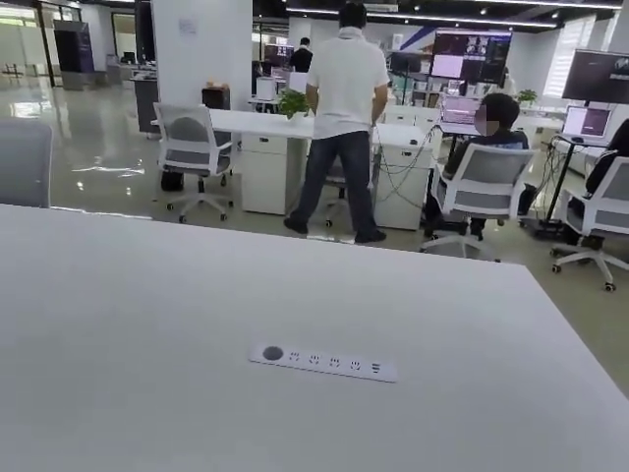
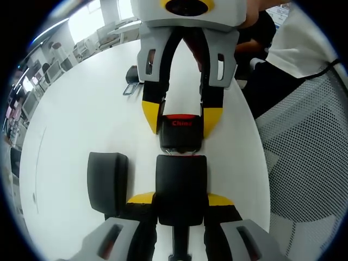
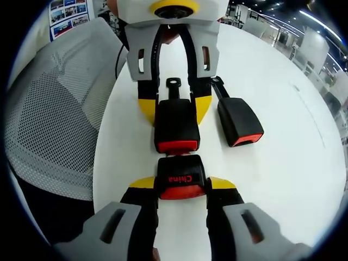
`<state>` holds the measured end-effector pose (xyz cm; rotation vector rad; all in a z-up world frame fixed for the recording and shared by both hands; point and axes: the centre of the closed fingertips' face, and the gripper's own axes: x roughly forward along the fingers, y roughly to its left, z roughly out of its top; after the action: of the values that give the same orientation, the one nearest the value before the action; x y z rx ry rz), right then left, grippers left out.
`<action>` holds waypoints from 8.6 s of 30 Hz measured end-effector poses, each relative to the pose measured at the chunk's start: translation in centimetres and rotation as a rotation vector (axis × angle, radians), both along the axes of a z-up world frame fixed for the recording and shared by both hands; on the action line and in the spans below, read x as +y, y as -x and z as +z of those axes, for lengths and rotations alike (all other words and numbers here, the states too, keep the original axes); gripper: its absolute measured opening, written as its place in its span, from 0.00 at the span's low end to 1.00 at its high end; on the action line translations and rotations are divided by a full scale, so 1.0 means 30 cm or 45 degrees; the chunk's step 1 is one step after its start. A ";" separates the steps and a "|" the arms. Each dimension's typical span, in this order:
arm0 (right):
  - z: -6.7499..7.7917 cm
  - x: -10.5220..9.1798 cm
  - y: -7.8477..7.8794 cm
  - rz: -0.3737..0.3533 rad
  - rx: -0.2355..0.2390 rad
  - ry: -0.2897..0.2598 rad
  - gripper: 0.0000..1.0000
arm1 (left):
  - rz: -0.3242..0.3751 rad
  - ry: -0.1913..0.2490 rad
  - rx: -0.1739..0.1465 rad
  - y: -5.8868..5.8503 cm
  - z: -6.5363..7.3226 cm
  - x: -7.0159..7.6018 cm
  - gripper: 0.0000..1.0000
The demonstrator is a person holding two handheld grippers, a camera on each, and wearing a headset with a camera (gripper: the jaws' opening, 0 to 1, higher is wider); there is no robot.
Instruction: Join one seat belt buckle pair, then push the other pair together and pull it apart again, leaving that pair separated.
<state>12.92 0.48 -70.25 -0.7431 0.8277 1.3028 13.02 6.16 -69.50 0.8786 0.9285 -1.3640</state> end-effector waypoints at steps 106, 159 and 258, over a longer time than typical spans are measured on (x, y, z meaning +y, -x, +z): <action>0.086 -0.400 -0.258 -0.021 -0.027 0.178 0.33 | 0.111 0.003 -0.060 -0.295 0.034 0.061 0.43; 0.020 -0.127 -0.237 0.085 -0.027 0.101 0.32 | 0.130 -0.042 -0.014 -0.266 -0.002 0.031 0.32; 0.025 -0.438 -0.255 -0.087 -0.066 0.170 0.42 | 0.122 -0.019 -0.070 -0.295 -0.002 0.022 0.38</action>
<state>20.56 -12.65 -69.50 -0.8440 0.8969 1.1709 21.86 6.81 -69.54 0.8680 0.9278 -1.2468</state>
